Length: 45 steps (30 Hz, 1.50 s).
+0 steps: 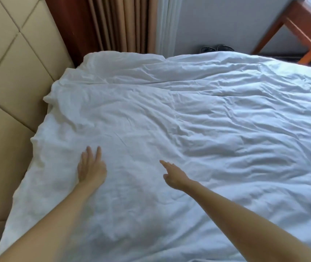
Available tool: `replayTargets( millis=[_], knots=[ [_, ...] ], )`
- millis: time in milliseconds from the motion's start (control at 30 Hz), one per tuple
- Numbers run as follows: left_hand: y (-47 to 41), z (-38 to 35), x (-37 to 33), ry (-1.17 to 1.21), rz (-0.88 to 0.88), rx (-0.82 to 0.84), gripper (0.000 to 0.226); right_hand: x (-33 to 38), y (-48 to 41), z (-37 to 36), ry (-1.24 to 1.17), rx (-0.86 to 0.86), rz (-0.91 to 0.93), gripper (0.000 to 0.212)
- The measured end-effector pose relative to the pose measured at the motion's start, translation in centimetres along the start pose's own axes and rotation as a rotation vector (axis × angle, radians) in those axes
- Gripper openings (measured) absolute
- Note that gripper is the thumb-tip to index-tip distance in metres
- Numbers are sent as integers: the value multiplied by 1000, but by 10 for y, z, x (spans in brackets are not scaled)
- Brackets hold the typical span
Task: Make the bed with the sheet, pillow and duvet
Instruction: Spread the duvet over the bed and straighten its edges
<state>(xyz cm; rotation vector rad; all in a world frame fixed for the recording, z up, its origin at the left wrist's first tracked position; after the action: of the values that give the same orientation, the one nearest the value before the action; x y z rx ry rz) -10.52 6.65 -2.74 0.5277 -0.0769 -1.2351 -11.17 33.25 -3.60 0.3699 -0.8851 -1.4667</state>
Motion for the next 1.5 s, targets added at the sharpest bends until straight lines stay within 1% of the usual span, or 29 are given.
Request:
replayTargets(
  millis=[33, 100, 233, 333, 433, 500, 567, 700, 800, 867, 933, 1000, 1067, 1100, 1133, 1167, 1200, 1233, 1300, 1333, 1367, 1400, 1433, 1500],
  knots=[
    [13, -20, -13, 12, -23, 38, 55, -16, 8, -9, -7, 9, -8, 60],
    [43, -66, -29, 22, -21, 168, 54, -51, 24, -25, -24, 29, -30, 61],
    [107, -154, -34, 3, 26, 418, 52, -129, 54, -58, -47, 53, -109, 60],
    [150, -199, -43, -11, 54, 541, 55, -186, 74, -87, -54, 101, -146, 60],
    [182, -227, -66, 41, 85, 552, 60, -236, 87, -118, -14, 157, -145, 59],
    [198, -244, -90, 80, 38, 513, 62, -264, 94, -136, 49, 183, -133, 61],
    [213, -267, -118, 87, -31, 516, 62, -288, 100, -148, 101, 201, -108, 64],
    [237, -314, -163, -30, -172, 515, 58, -323, 102, -166, 232, 207, -27, 66],
    [254, -344, -165, -183, -181, 534, 56, -336, 99, -186, 298, 215, 28, 67],
    [269, -364, -156, -213, -154, 610, 56, -345, 100, -215, 331, 292, 40, 64],
    [288, -383, -146, -196, -128, 710, 60, -355, 109, -249, 364, 409, 35, 57],
    [315, -401, -137, -195, -117, 868, 63, -364, 130, -281, 429, 573, 35, 55],
    [346, -407, -131, -198, -85, 1052, 59, -373, 156, -305, 512, 791, 5, 55],
    [356, -407, -130, -178, -59, 1108, 56, -376, 166, -311, 548, 858, 2, 52],
    [358, -405, -129, -157, -55, 1111, 51, -374, 172, -313, 563, 873, 16, 48],
    [353, -401, -131, -141, -81, 1050, 46, -371, 171, -309, 523, 835, 7, 45],
    [341, -395, -133, -143, -107, 928, 40, -365, 165, -299, 448, 755, -18, 44],
    [325, -384, -132, -142, -115, 768, 36, -357, 155, -284, 372, 641, -29, 44],
    [298, -363, -125, -129, -104, 489, 30, -335, 135, -252, 249, 401, 0, 45],
    [289, -359, -121, -135, -121, 427, 30, -324, 127, -240, 203, 320, 36, 48],
    [284, -360, -118, -142, -155, 420, 33, -312, 121, -233, 183, 281, 86, 52],
    [284, -365, -114, -157, -178, 472, 40, -302, 118, -235, 199, 288, 132, 56],
    [290, -373, -109, -191, -187, 555, 53, -295, 118, -242, 245, 321, 148, 62],
    [306, -387, -96, -389, -229, 669, 89, -289, 120, -261, 399, 360, 125, 85]
  ],
)
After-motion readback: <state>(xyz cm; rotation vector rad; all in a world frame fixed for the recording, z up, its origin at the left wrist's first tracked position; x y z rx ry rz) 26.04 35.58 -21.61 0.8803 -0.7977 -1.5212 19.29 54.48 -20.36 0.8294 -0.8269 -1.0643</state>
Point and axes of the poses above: each hand's wrist, its own y-axis away from the middle knuckle, its own z-axis out of the back of the hand, x = y × z, the point moved 9 cm from there along -y, towards the middle knuckle, and after that the axes turned 8 degrees about -z, right-handed, at the moved point
